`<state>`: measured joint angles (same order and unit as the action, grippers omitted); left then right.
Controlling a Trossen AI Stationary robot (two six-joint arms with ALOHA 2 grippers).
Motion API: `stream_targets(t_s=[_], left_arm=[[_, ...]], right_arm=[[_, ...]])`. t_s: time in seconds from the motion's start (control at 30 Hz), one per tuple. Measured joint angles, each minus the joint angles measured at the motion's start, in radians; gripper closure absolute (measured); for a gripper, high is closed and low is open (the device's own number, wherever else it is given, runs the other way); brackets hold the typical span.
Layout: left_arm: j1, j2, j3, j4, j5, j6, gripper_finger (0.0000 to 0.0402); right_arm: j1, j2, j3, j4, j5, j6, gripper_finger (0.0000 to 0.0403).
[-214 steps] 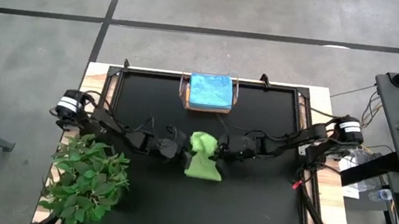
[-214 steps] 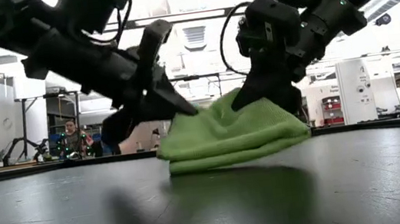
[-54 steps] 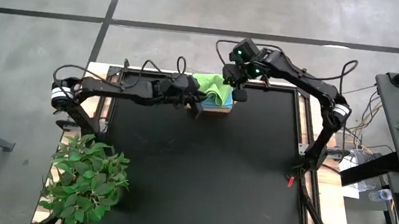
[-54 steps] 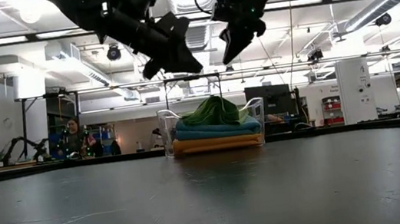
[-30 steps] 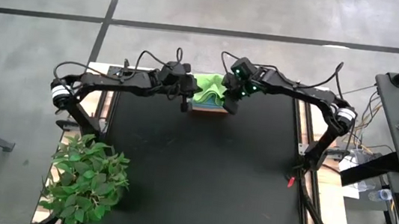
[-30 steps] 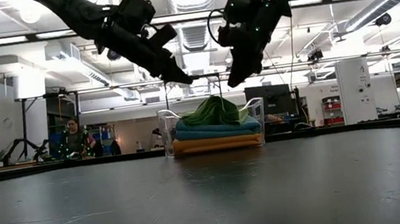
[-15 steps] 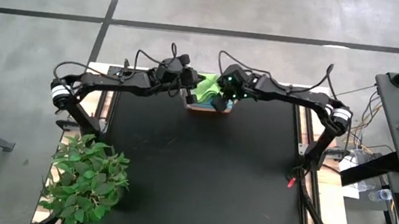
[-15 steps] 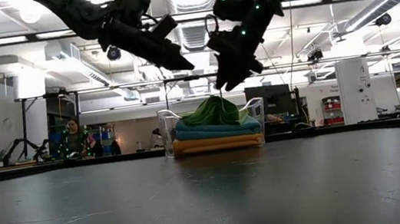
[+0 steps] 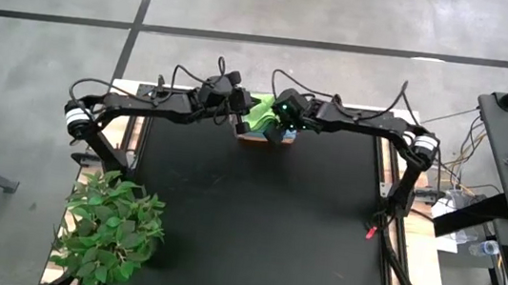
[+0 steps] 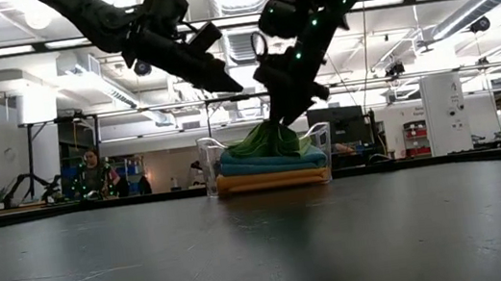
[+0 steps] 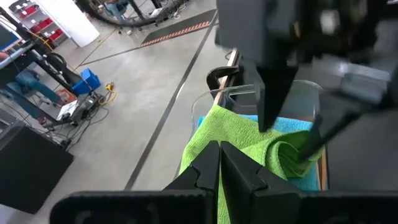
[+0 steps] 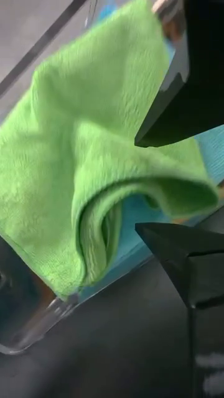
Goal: Fold microfiber towels
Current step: Put the green microfiber cloth into the transparent bin
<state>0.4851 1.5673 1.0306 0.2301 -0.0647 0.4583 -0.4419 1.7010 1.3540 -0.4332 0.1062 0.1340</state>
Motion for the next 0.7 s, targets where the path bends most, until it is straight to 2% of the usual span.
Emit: stream_targets(t_s=[0.33,0.7], left_arm=[[0.000,0.000,-0.001,0.008,0.000,-0.002,0.0402],[0.000,0.041,-0.006,0.016,0.000,-0.010,0.0402]], right_arm=[[0.005,0.055,0.000,0.051,0.026,-0.018,0.0216],[0.005,0.091,0.000,0.057,0.027,-0.077,0.0306]])
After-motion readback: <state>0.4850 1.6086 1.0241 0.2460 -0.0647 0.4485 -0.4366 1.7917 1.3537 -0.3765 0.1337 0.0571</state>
